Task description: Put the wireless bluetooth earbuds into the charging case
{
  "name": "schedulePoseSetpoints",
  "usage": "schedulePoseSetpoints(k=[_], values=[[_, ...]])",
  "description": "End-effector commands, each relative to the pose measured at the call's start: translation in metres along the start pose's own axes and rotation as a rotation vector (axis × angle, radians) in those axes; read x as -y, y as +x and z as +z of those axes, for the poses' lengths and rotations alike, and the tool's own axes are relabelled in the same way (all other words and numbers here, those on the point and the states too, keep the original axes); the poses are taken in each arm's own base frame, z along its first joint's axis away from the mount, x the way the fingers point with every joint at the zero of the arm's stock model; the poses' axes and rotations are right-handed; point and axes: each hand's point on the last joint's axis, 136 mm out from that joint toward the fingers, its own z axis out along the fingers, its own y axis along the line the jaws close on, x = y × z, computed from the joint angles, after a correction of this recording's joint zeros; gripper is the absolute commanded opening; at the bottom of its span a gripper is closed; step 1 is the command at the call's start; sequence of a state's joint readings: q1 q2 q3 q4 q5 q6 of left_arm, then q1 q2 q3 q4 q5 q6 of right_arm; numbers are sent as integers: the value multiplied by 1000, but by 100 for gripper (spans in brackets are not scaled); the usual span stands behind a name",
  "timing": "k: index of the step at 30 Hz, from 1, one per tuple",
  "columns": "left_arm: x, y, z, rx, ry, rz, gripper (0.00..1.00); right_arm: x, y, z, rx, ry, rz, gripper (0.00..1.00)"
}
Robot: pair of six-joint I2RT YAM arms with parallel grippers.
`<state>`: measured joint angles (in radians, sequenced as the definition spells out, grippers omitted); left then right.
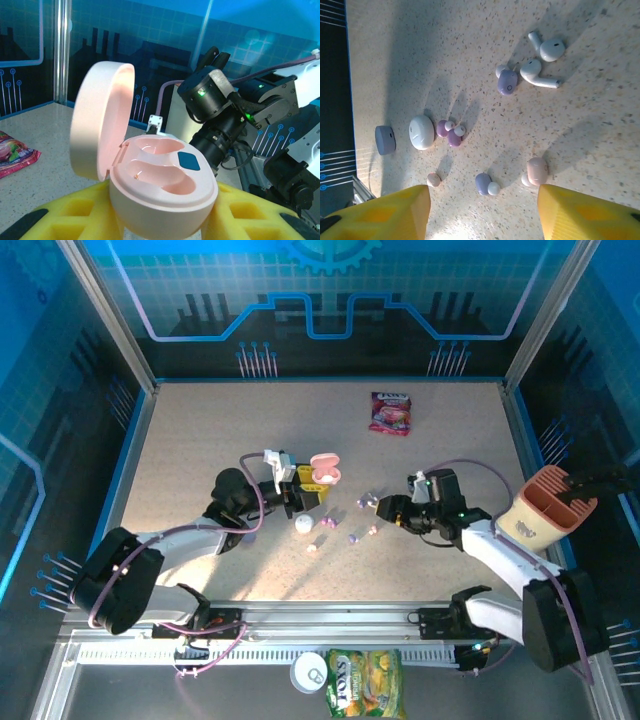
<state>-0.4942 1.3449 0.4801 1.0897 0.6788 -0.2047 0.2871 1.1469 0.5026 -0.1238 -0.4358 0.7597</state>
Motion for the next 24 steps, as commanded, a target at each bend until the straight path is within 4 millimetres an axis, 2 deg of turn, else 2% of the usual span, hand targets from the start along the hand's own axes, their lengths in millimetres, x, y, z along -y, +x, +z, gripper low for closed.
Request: schedulePoseSetpoints(k=[1,4,13,24], values=[[11,-8,-5,22,36,29,39,-6,-2,10,0,-35,5,53],[11,-8,-5,19,37,31,39,1,3,19,-25,-13,19,49],[14,-4,-6,9,51,28,39,17,16,40,-75,38,38,50],[18,-3,-9,-9,59,33,39,33,24,52,-104,82,62,50]])
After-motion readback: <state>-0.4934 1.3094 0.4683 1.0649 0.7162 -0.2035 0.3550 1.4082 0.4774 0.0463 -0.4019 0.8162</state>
